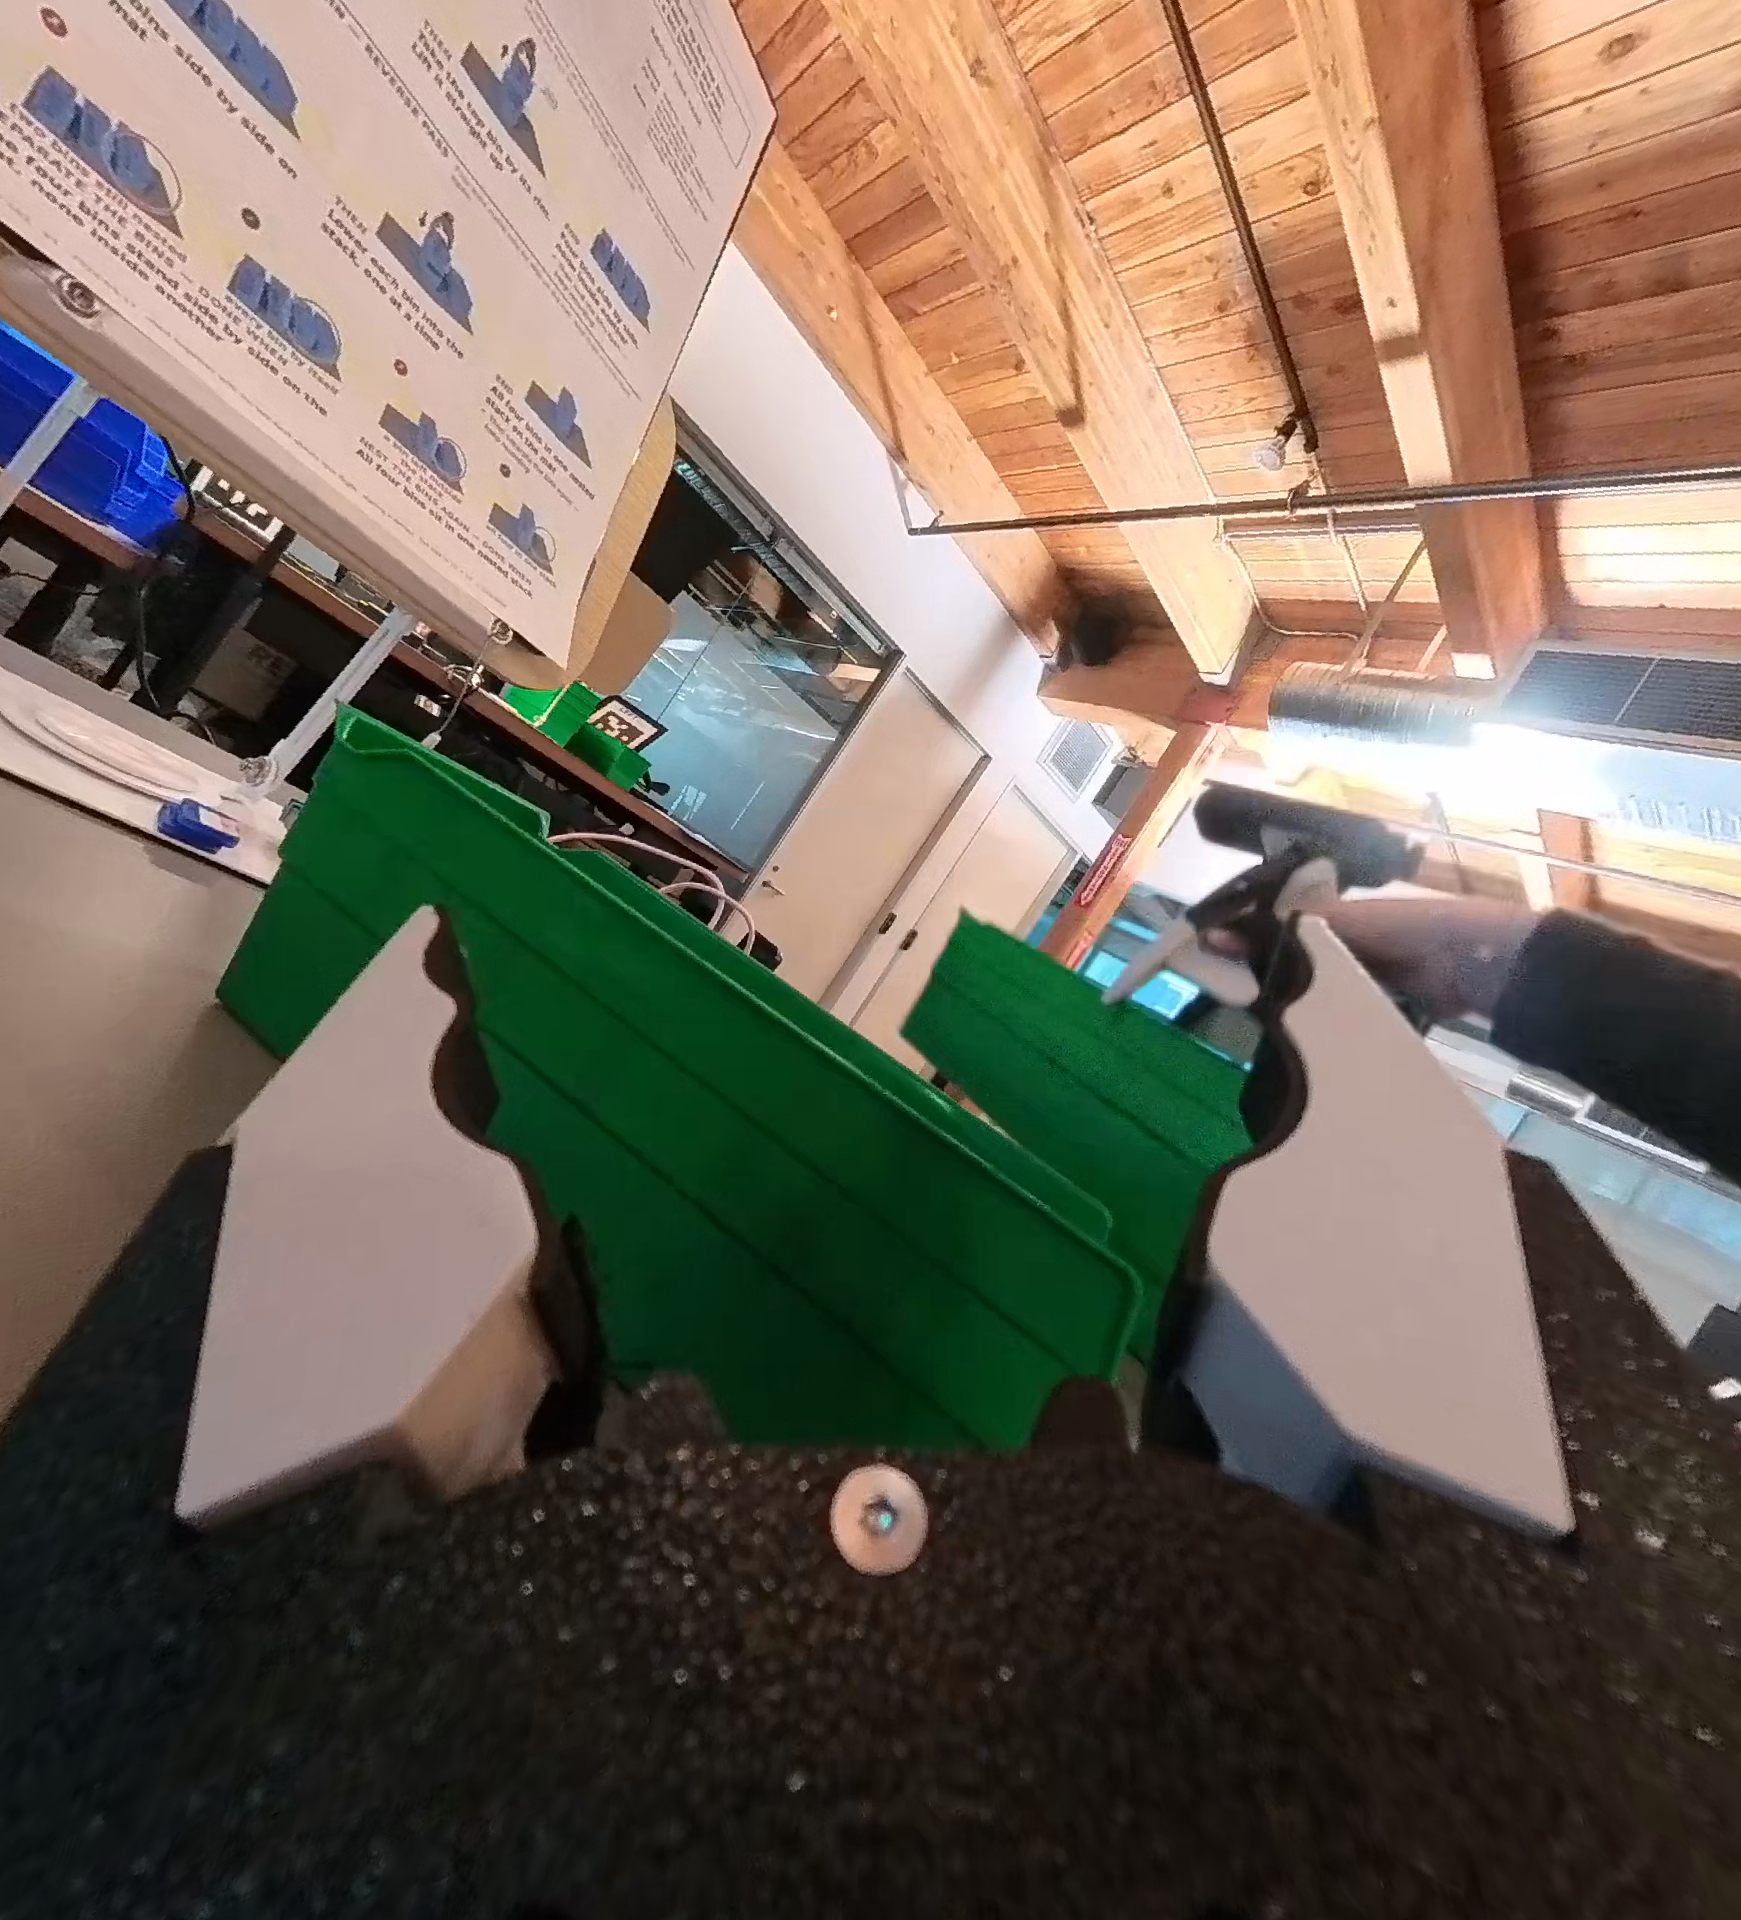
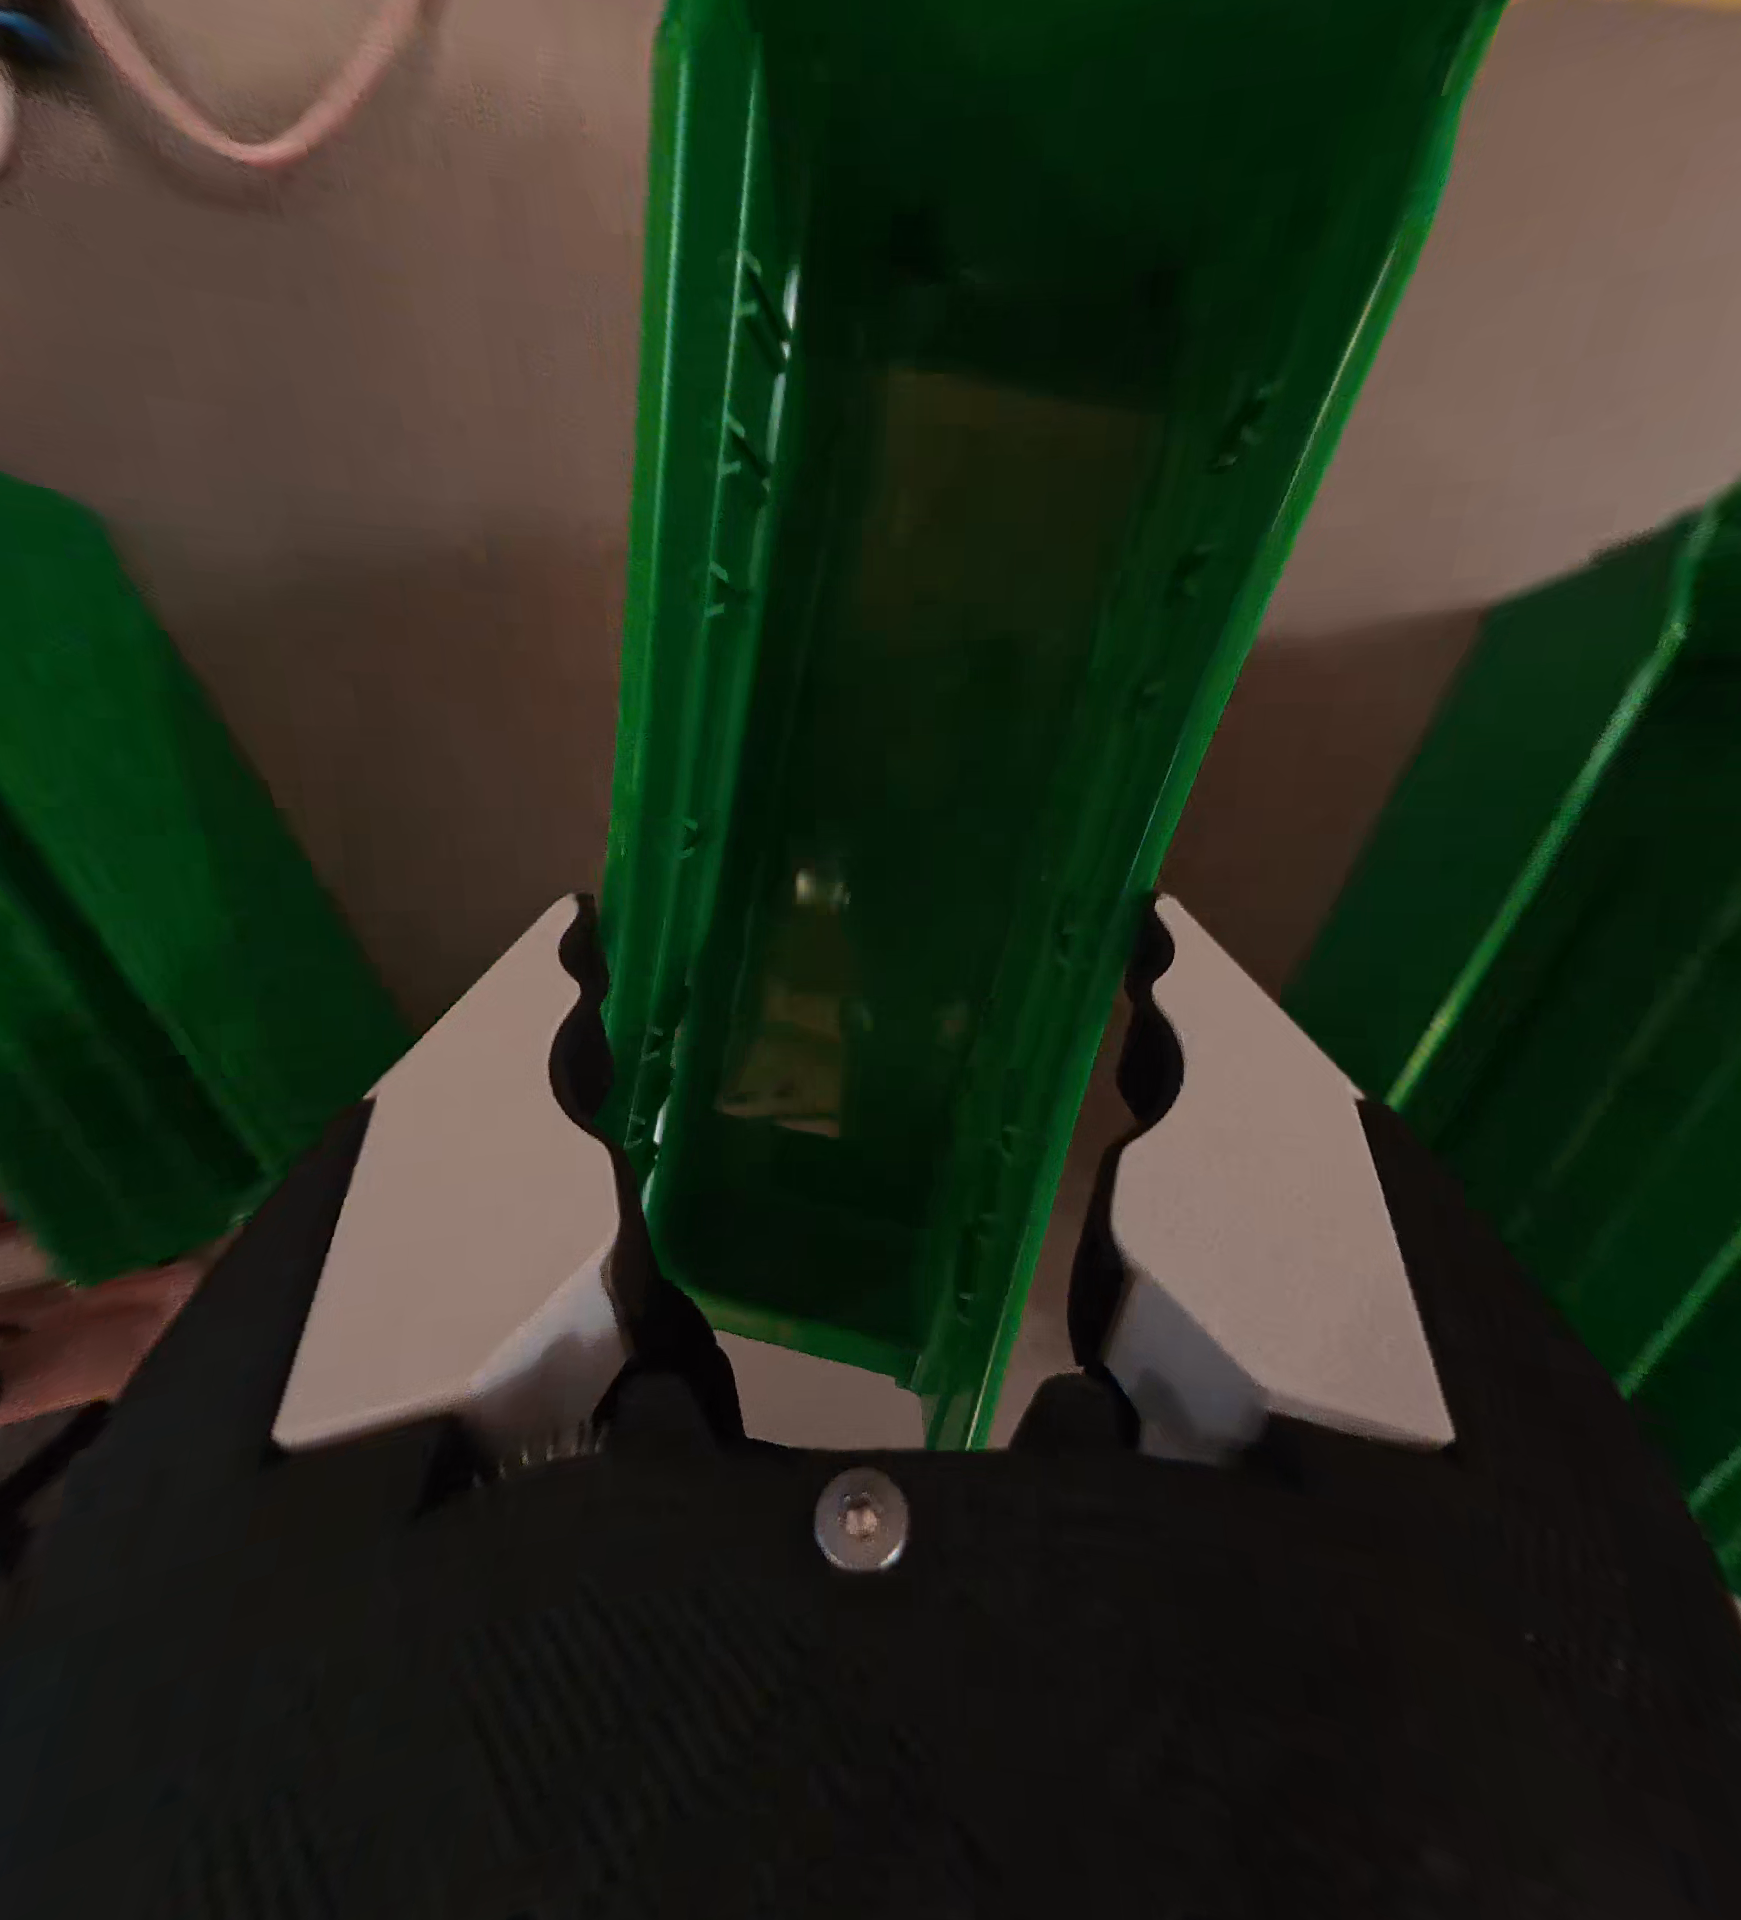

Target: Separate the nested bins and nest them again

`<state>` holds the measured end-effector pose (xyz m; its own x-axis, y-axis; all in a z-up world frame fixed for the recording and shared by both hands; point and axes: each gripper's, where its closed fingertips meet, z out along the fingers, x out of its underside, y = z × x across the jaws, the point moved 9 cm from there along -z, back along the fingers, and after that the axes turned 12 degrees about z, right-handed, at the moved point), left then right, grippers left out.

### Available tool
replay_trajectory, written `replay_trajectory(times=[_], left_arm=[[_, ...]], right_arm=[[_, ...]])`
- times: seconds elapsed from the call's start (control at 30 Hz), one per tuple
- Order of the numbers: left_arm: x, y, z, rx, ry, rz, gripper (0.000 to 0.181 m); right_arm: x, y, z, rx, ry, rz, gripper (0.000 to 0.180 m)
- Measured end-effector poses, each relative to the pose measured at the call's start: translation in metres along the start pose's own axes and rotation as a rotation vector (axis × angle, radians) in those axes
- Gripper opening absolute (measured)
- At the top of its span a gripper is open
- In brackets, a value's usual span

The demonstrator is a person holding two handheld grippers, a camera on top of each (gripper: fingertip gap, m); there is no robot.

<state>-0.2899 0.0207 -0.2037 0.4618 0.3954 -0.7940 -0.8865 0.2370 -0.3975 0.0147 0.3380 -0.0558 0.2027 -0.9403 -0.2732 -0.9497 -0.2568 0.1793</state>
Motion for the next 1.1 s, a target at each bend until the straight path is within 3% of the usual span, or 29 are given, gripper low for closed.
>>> replay_trajectory(times=[0.2,0.43,0.53,0.67,0.7,0.77,0.87,1.0,1.1], left_arm=[[0.000,0.000,0.000,0.001,0.000,0.000,0.145],[0.000,0.000,-0.001,0.000,-0.006,-0.004,0.145],[0.000,0.000,-0.001,0.001,-0.005,-0.006,0.145],[0.000,0.000,-0.001,0.005,-0.006,-0.009,0.145],[0.000,0.000,-0.001,0.005,-0.009,-0.012,0.145],[-0.001,0.000,-0.001,0.006,-0.014,-0.016,0.145],[0.000,0.001,-0.001,0.005,-0.011,-0.016,0.145],[-0.001,-0.001,-0.001,-0.006,-0.015,0.011,0.144],[-0.003,-0.002,-0.003,-0.035,-0.024,0.044,0.144]], right_arm=[[0.011,-0.052,0.030,-0.017,0.018,0.102,0.102],[0.025,-0.062,0.066,0.007,0.060,0.068,0.105],[0.026,-0.061,0.072,0.019,-0.001,0.041,0.108],[0.028,-0.061,0.074,0.013,-0.035,0.025,0.120],[0.029,-0.059,0.073,-0.007,-0.051,0.020,0.137],[0.027,-0.049,0.065,-0.086,-0.155,-0.037,0.153],[0.035,-0.026,0.033,-0.234,-0.478,-0.198,0.156],[0.093,-0.008,-0.004,-0.464,-0.861,-0.385,0.130],[0.143,-0.015,-0.007,-0.537,-1.060,-0.393,0.120]])
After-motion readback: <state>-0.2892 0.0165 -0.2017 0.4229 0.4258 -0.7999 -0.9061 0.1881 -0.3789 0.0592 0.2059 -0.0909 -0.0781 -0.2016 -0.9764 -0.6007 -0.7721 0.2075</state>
